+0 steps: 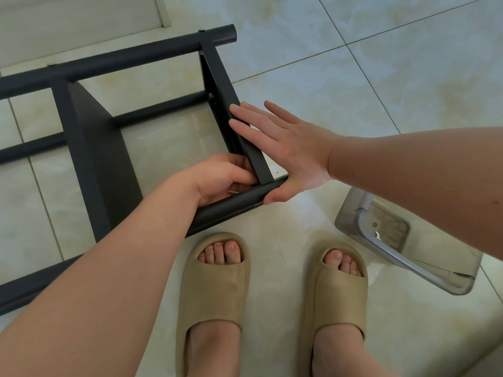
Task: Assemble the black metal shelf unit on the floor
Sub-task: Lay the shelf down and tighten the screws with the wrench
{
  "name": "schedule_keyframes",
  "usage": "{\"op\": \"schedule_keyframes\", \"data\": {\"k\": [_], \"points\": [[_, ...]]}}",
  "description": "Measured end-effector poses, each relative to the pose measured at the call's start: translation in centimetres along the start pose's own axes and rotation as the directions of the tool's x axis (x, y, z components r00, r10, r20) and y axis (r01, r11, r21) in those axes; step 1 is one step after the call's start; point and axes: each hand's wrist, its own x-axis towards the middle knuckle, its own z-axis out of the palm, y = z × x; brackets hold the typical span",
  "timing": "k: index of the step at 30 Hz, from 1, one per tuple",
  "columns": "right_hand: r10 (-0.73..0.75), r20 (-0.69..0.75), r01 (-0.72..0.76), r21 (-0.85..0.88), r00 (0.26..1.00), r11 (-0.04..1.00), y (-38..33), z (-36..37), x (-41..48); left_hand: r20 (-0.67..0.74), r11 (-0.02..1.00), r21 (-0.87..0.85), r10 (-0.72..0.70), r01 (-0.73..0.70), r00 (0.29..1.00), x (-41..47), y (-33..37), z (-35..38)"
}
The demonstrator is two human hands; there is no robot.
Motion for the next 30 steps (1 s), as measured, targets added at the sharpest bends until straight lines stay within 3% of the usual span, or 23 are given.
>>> {"op": "schedule_keyframes", "data": {"k": [5,14,21,26,30], "points": [[-0.001,0.005,0.001,-0.002,1.000,1.000,0.00,-0.03,-0.02,0.036,0.997,-0.083,-0.003,0.006,0.999,-0.04,0.10,0.10],[0.004,0.008,-0.004,0.002,1.000,1.000,-0.03,-0.07,-0.08,-0.007,0.999,-0.016,-0.048,0.047,0.999,-0.20,0.02,0.27],[0.000,0.002,0.000,-0.003,1.000,1.000,-0.02,-0.04,-0.07,0.097,0.984,-0.166,-0.043,0.059,0.994,-0.24,0.24,-0.07],[0.001,0.000,-0.001,0.002,1.000,1.000,-0.06,0.01,-0.06,0.077,0.996,-0.027,-0.086,0.089,0.993,-0.37,0.24,0.26],[0.002,0.000,-0.002,0.000,1.000,1.000,-0.02,0.01,-0.08,0.041,0.995,-0.073,-0.058,0.061,0.997,-0.19,0.01,0.21]]}}
